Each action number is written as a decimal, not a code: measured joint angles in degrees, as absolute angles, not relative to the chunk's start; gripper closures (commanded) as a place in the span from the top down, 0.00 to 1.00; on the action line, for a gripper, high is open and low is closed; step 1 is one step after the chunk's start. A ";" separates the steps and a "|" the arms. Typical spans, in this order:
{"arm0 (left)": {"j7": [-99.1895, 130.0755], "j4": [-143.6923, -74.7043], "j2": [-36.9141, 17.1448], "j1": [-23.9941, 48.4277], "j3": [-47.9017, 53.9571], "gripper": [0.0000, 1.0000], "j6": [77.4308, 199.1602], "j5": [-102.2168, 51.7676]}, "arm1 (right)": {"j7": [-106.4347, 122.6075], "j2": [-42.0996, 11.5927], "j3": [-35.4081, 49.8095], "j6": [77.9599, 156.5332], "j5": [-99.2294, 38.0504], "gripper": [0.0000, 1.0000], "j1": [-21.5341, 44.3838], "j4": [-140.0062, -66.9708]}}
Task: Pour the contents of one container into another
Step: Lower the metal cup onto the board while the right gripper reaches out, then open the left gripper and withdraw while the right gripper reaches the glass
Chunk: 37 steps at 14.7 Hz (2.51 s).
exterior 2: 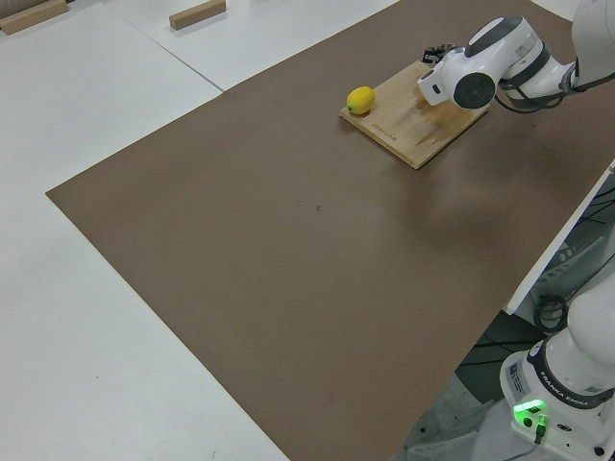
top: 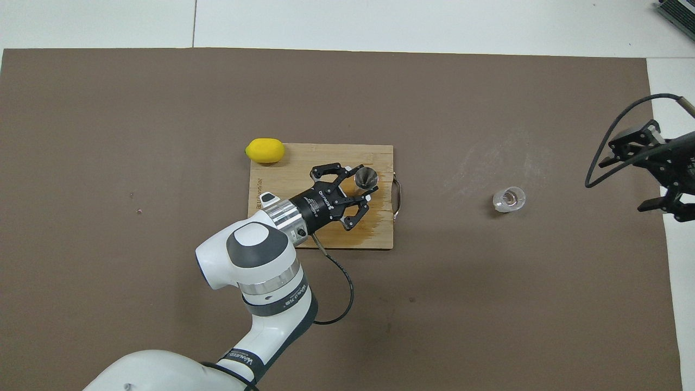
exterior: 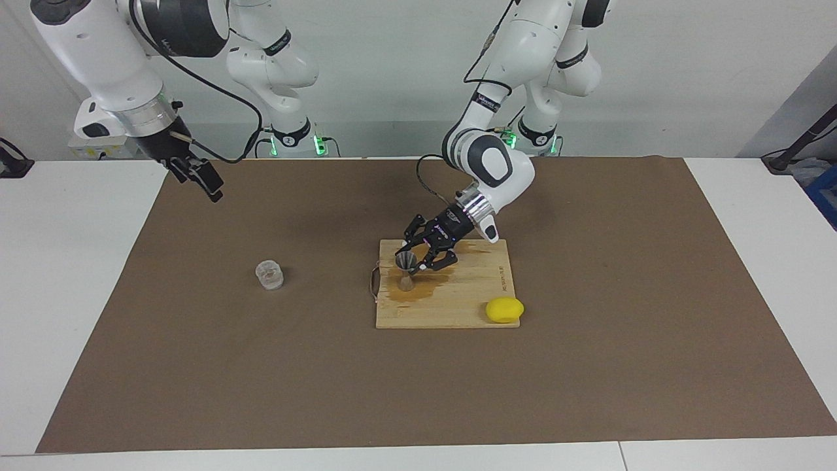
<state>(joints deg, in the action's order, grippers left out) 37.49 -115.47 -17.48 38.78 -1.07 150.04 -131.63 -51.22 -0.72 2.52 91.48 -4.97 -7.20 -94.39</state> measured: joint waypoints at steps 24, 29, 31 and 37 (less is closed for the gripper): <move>40.73 -114.66 -9.06 40.26 -0.87 1.00 160.85 -131.89 | -50.32 -21.28 2.45 113.75 -34.87 0.92 -19.82 -111.12; 40.87 -114.21 -7.36 38.14 -2.10 1.00 162.41 -121.91 | -49.26 -22.08 3.08 115.01 -36.54 0.92 -17.93 -111.09; 40.87 -114.20 -7.35 36.35 -2.13 1.00 161.80 -117.34 | -48.72 -22.27 3.13 115.18 -37.51 0.92 -16.87 -111.10; 41.00 -114.12 -7.28 28.32 -2.34 1.00 150.61 -99.58 | -48.07 -22.79 3.14 115.23 -39.54 0.92 -16.57 -111.25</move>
